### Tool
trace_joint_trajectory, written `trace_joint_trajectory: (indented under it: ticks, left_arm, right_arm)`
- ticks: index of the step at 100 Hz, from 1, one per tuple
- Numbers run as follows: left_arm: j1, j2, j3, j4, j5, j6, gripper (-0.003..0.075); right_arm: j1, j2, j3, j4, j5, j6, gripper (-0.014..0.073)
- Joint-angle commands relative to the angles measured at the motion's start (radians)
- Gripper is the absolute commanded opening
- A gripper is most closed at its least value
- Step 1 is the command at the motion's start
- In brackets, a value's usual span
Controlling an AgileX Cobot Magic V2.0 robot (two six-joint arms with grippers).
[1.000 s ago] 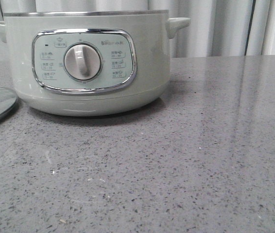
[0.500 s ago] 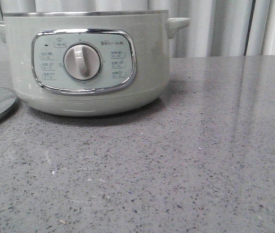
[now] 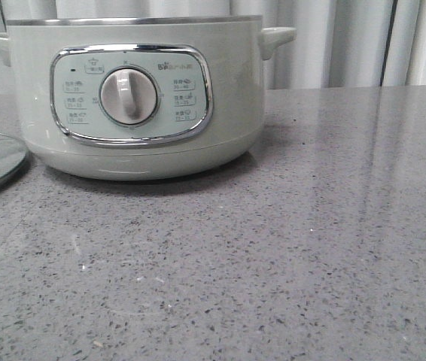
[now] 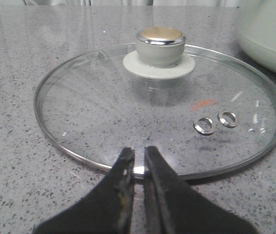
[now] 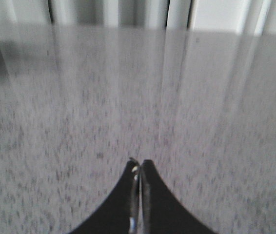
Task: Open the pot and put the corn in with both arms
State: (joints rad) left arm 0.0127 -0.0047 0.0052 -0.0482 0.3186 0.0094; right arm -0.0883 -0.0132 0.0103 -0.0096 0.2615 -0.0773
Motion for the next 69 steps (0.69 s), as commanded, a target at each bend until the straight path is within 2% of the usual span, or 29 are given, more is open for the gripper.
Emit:
trace_joint_trajectory:
  ticks: [1, 6, 69]
  left_arm:
    - [-0.001, -0.030, 0.019, -0.001, -0.053, -0.009, -0.0020]
    - [-0.001, -0.030, 0.019, -0.001, -0.053, -0.009, -0.0020]
    - [-0.001, -0.030, 0.019, -0.001, -0.053, -0.009, -0.0020]
  right_arm:
    - [-0.007, -0.019, 0.020, -0.004, 0.002, -0.012, -0.0071]
    - [-0.007, -0.019, 0.020, -0.004, 0.038, -0.012, -0.0071]
    - [-0.007, -0.019, 0.020, -0.004, 0.038, -0.012, -0.0071]
